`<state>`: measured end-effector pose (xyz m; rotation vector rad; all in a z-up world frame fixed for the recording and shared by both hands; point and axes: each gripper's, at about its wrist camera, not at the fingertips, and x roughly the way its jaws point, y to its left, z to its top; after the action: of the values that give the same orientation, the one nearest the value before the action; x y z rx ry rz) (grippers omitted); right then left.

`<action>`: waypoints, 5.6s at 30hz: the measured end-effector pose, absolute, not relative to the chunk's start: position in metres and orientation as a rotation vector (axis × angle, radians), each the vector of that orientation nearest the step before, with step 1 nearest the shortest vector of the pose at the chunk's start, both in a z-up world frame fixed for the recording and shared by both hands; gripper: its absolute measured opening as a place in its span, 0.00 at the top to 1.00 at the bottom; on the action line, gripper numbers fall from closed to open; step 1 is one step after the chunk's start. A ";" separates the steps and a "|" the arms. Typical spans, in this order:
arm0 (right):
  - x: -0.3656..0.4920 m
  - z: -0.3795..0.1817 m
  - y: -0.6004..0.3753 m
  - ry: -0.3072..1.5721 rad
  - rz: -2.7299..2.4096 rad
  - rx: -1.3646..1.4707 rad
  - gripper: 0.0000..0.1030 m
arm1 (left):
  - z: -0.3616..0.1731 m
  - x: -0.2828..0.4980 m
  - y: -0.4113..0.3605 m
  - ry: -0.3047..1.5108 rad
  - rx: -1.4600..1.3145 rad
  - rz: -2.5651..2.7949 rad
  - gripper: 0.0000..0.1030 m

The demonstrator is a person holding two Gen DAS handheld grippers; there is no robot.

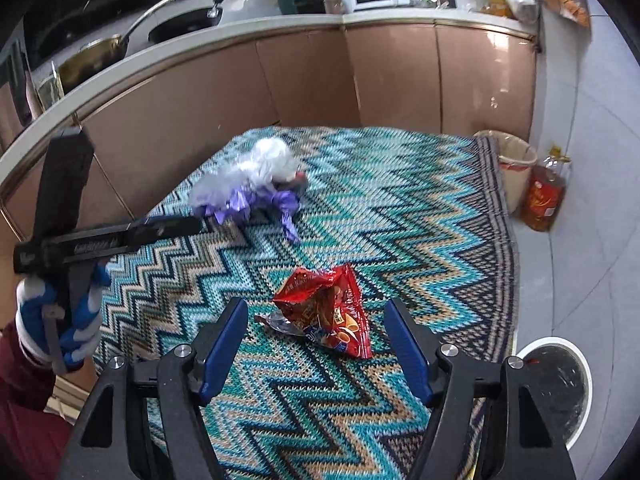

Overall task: Collect trash
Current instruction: 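Grasp the purple glove with the left tool while the right tool grasps the red wrapper, then carry the purple glove and red wrapper with both tools over the floor bin, then open both tools to drop the glove and wrapper into the bin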

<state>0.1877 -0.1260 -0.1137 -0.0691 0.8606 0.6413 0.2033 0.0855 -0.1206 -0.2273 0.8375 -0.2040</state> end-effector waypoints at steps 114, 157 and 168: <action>0.068 -0.015 -0.291 0.464 0.478 0.121 0.91 | -0.005 0.073 -0.062 0.568 0.129 -0.233 0.86; 0.190 -0.194 -0.469 0.861 0.037 0.297 0.66 | -0.209 0.280 -0.375 1.077 0.327 -0.690 0.57; 0.171 -0.176 -0.470 0.836 -0.006 0.296 0.65 | -0.184 0.263 -0.350 1.036 0.270 -0.686 0.56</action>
<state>0.1713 -0.4699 -0.1760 0.2960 0.8365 -0.0057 0.2633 -0.3497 -0.1841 0.2704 1.0362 -0.6861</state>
